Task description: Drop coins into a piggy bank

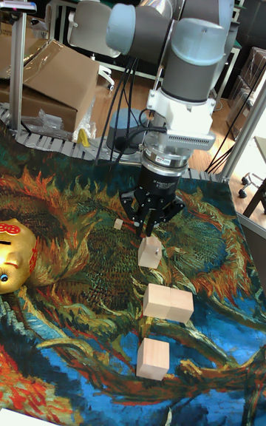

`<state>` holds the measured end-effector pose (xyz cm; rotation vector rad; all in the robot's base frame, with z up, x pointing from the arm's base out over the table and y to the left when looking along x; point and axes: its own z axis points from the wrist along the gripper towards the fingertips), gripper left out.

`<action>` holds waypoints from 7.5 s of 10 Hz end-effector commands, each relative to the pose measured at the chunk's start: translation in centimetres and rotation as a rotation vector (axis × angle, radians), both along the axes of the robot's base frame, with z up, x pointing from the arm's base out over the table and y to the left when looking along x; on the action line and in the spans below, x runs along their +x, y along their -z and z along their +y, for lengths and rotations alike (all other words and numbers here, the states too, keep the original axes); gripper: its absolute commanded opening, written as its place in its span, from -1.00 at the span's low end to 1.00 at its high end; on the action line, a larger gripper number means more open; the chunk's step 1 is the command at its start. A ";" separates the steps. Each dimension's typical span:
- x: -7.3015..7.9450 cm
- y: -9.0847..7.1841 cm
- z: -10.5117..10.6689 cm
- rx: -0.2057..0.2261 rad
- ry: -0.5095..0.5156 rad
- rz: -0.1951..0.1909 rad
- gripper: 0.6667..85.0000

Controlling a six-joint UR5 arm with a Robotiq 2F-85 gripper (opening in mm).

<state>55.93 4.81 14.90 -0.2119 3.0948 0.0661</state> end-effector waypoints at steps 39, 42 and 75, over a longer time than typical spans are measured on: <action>-0.3 5.5 6.7 0.051 0.099 -0.010 -0.24; -1.5 5.9 6.7 0.040 0.125 0.037 -0.27; -0.3 7.0 6.7 0.058 0.106 -0.026 -0.28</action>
